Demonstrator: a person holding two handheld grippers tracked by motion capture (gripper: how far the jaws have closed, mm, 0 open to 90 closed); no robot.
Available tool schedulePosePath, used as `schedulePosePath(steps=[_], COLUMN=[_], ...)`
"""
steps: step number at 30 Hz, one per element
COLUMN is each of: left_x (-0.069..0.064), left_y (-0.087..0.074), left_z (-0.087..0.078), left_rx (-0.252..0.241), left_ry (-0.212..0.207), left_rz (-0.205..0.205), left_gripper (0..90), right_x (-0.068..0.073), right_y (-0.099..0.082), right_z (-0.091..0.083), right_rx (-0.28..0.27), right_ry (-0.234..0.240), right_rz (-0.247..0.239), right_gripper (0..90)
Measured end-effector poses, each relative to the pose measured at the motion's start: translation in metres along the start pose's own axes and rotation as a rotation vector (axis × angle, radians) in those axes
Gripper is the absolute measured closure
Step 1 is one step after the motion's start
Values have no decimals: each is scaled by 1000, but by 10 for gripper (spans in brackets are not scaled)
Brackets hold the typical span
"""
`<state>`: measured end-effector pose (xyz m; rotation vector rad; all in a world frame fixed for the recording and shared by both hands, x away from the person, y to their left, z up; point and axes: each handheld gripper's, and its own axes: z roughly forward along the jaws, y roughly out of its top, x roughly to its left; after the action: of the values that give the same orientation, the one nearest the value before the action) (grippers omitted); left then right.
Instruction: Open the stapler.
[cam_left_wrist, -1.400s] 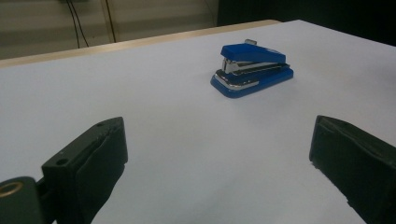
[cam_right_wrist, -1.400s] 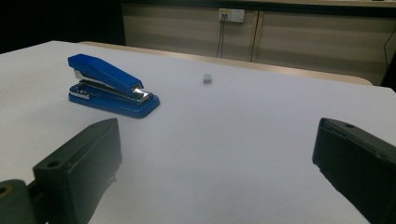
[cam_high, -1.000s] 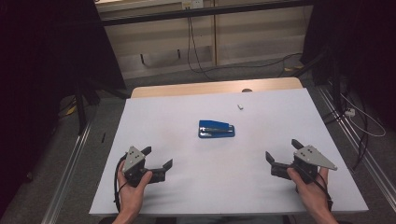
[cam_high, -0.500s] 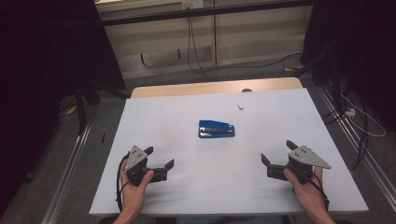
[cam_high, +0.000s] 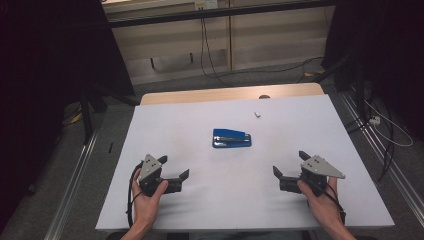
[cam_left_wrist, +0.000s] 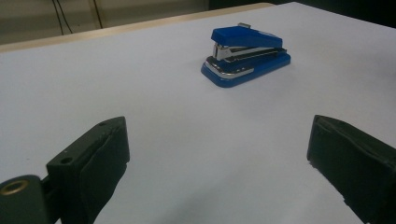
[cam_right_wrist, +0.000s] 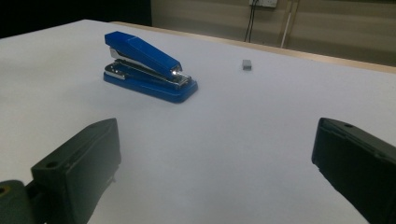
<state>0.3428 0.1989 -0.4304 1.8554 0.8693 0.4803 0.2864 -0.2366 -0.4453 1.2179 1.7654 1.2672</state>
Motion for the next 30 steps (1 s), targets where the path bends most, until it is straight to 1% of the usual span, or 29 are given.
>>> schedulePosePath(steps=[1, 2, 4, 5, 8, 9, 10, 11, 13, 16, 17, 18, 19, 20, 21, 22, 24, 25, 26, 27, 28, 29, 30], left_x=[0, 0, 0, 1, 1, 1, 2, 2, 1, 1, 1, 1, 1, 2, 2, 3, 1, 1, 1, 1, 1, 1, 1], left_y=[0, 0, 0, 0, 0, 1, 4, 4, 6, 12, 12, 16, 16, 19, 19, 22, 28, 30, 32, 32, 36, 36, 41], left_z=[1, 2, 2, 2, 3, 3, 5, 5, 5, 9, 9, 13, 13, 17, 17, 19, 25, 28, 31, 31, 37, 37, 42], left_rx=[3, 7, 14, 15, 10, 9, 11, 11, 3, -25, -25, -38, -38, -35, -35, -35, -42, -39, -40, -40, -33, -33, -36], left_ry=[2, 6, 6, 16, 16, 27, 28, 28, 21, -6, -6, -15, -15, -31, -31, -46, -44, -42, -44, -44, -60, -60, -91], left_rz=[1, 4, 2, 3, 1, -5, -6, -6, -11, -17, -17, 9, 9, 1, 1, -3, -3, 3, 0, 0, 10, 10, 38], left_gripper=[58, 58, 58, 59, 62, 62, 68, 69, 69, 71, 70, 70, 70, 70, 70, 70, 70, 70, 70, 71, 71, 71, 71], right_x=[1, 1, 3, 6, 8, 10, 13, 13, 18, 23, 24, 26, 28, 31, 33, 35, 38, 39, 40, 41, 43, 43, 45], right_y=[1, 1, 3, 6, 8, 9, 11, 11, 17, 22, 23, 25, 26, 28, 29, 31, 35, 37, 38, 40, 41, 41, 43], right_z=[3, 3, 5, 8, 12, 15, 20, 20, 26, 30, 32, 33, 34, 35, 37, 38, 41, 43, 46, 49, 52, 52, 59], right_rx=[0, 0, -6, -15, -21, -23, -12, -12, -24, -40, -45, -43, -47, -53, -61, -67, -78, -82, -85, -86, -85, -85, -70], right_ry=[12, 12, 17, 20, 31, 40, 67, 67, 68, 101, 108, 114, 122, 128, 136, 141, 153, 157, 163, 169, 175, 175, 191], right_rz=[8, 8, 5, -2, -6, -8, -11, -11, -5, -19, -23, -20, -25, -27, -34, -40, -43, -47, -50, -55, -60, -60, -60], right_gripper=[10, 10, 8, 7, 7, 8, 6, 6, 11, 1, 4, 11, 16, 17, 18, 18, 24, 21, 18, 14, 9, 9, 23])
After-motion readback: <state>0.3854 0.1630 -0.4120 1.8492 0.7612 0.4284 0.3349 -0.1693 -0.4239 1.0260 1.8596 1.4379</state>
